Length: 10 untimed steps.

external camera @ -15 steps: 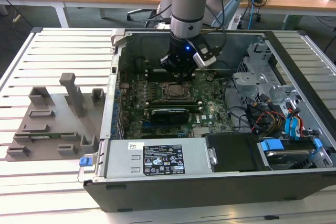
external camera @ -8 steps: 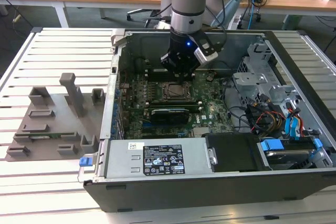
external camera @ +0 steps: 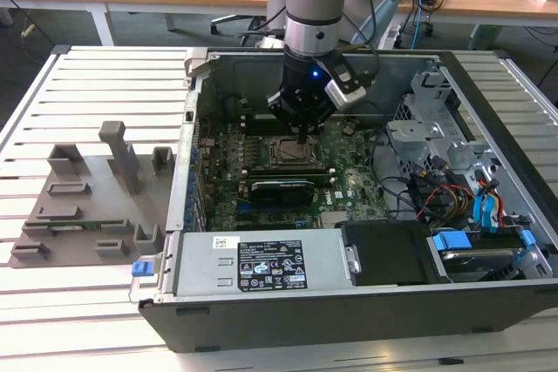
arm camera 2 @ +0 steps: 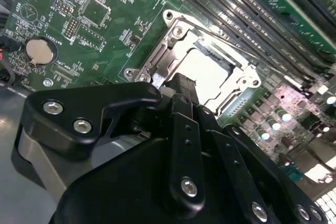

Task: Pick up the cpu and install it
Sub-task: 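Install the first cpu locking lever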

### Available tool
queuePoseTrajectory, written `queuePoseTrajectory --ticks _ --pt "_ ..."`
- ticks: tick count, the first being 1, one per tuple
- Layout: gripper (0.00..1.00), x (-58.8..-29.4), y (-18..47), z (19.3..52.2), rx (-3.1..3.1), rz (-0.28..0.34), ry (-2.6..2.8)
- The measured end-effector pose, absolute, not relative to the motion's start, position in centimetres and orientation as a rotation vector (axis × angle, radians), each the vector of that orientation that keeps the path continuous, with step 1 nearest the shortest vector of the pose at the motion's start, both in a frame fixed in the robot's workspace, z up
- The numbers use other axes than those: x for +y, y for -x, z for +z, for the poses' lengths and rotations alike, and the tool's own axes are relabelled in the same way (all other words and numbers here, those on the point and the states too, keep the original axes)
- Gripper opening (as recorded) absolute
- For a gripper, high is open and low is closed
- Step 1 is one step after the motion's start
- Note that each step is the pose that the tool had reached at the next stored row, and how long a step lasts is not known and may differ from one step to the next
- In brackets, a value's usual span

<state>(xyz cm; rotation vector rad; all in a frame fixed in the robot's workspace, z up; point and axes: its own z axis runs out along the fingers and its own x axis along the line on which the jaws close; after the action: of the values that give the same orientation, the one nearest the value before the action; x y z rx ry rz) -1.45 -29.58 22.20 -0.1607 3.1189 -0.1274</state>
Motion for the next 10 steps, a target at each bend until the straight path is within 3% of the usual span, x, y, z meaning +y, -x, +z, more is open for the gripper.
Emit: queuePoseTrajectory --ticks 10 --pt "0.11 -29.9 1.5 24.7 3.119 -0.127 0.161"
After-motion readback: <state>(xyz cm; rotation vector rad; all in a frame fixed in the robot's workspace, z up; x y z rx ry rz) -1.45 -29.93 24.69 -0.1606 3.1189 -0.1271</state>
